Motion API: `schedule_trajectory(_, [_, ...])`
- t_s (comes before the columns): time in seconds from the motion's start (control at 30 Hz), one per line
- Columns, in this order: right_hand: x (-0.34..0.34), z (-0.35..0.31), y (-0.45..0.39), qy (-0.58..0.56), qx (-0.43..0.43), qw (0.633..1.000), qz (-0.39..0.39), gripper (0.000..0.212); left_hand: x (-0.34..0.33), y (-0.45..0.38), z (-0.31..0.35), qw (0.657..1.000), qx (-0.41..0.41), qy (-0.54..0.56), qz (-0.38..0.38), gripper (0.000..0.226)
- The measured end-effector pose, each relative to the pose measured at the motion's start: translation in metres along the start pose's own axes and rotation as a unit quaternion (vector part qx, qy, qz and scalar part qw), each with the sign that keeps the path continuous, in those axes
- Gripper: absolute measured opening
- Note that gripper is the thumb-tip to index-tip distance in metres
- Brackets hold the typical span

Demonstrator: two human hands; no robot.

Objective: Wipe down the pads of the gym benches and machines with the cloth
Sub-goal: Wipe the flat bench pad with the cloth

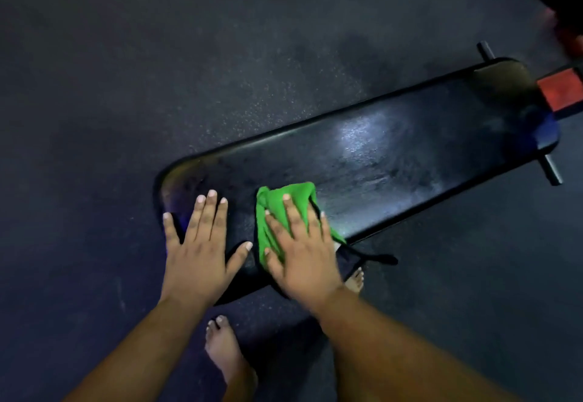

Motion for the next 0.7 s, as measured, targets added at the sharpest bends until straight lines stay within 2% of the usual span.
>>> schedule_trajectory(0.07, [0.009, 0.03, -0.031, 0.049, 0.082, 0.995, -0.01, 0.067, 0.001, 0.007, -0.013, 1.0, 0.01, 0.0, -0.003, 0.089])
schedule_trajectory(0.1, [0.017, 0.056, -0.056, 0.079, 0.068, 0.995, -0.003, 0.069, 0.001, 0.01, -0.017, 1.0, 0.013, -0.002, -0.005, 0.089])
schedule_trajectory(0.17, [0.033, 0.104, -0.105, 0.072, -0.09, 0.993, 0.022, 0.071, 0.0, 0.015, -0.025, 1.0, 0.018, -0.005, -0.01, 0.088])
schedule_trajectory(0.2, [0.038, 0.113, -0.118, 0.033, -0.171, 0.984, 0.033, 0.07, 0.0, 0.017, -0.027, 1.0, 0.019, -0.003, -0.011, 0.087])
schedule_trajectory(0.23, [0.036, 0.102, -0.122, 0.006, -0.221, 0.974, 0.043, 0.07, 0.0, 0.02, -0.031, 1.0, 0.022, 0.0, -0.012, 0.086])
schedule_trajectory(0.27, [0.031, 0.077, -0.117, 0.007, -0.225, 0.973, 0.047, 0.07, 0.0, 0.023, -0.034, 0.999, 0.028, 0.005, -0.015, 0.086])
schedule_trajectory(0.4, [-0.002, -0.044, -0.036, 0.031, -0.052, 0.998, -0.001, 0.069, 0.001, 0.037, -0.046, 0.997, 0.063, 0.03, -0.023, 0.085])
schedule_trajectory(0.5, [-0.006, -0.047, -0.032, 0.032, 0.017, 0.998, -0.043, 0.067, -0.001, 0.049, -0.056, 0.996, 0.071, 0.033, -0.038, 0.086])
schedule_trajectory(0.57, [0.002, -0.031, -0.075, 0.053, 0.018, 0.998, -0.019, 0.065, -0.004, 0.052, -0.062, 0.996, 0.069, 0.03, -0.04, 0.087])
schedule_trajectory(0.67, [0.006, -0.034, -0.14, 0.029, -0.086, 0.996, 0.023, 0.064, -0.008, 0.051, -0.066, 0.996, 0.07, 0.037, -0.041, 0.09])
schedule_trajectory(0.7, [0.004, -0.049, -0.145, 0.031, -0.095, 0.995, 0.026, 0.065, -0.009, 0.05, -0.066, 0.996, 0.069, 0.043, -0.039, 0.09])
Point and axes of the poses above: each hand's wrist, its own y-axis away from the middle knuckle, its own x-axis out of the back of the hand, z = x × y, the point moved 6 cm from there along -y, towards the middle knuckle, and after that the axes turned 3 degrees about z, right-handed, at the moved point
